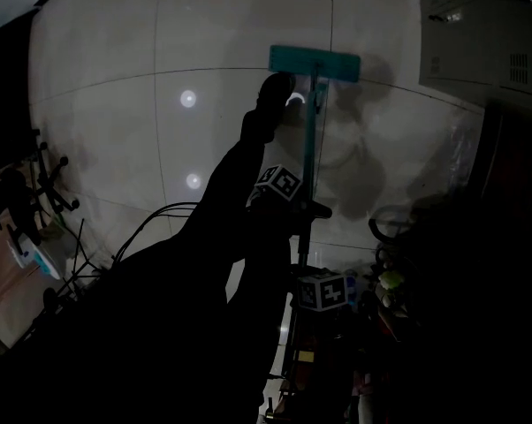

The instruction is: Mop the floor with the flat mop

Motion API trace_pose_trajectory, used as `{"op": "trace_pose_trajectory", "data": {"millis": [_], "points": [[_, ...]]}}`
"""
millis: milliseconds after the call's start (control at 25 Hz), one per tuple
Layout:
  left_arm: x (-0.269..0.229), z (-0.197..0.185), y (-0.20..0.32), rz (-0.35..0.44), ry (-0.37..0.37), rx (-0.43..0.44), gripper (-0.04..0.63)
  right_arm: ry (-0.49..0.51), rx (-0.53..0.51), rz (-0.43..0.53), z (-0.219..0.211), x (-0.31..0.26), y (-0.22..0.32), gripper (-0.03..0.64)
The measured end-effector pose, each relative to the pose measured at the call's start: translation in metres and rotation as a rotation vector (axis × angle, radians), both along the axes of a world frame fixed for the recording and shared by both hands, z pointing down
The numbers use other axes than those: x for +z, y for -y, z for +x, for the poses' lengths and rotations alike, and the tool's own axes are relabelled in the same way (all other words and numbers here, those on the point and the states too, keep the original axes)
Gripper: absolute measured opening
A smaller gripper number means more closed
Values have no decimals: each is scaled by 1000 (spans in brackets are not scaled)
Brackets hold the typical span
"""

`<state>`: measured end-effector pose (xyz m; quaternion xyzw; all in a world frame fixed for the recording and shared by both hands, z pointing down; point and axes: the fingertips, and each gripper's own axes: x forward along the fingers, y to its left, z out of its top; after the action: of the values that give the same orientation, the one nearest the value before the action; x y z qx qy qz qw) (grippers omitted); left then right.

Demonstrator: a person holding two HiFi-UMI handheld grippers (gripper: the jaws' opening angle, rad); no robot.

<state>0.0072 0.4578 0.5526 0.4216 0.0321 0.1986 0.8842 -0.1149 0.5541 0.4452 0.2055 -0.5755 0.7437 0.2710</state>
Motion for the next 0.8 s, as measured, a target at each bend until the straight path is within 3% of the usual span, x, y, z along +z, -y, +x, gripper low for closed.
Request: {"op": "trace_pose_trajectory", "data": {"millis": [440, 800], "points": [[-2, 1, 134, -12, -36, 4, 23, -3, 32, -2, -4, 1, 137, 115], [10, 29, 304, 12, -55, 4, 23, -19, 41, 2, 26, 22, 295, 115]]}}
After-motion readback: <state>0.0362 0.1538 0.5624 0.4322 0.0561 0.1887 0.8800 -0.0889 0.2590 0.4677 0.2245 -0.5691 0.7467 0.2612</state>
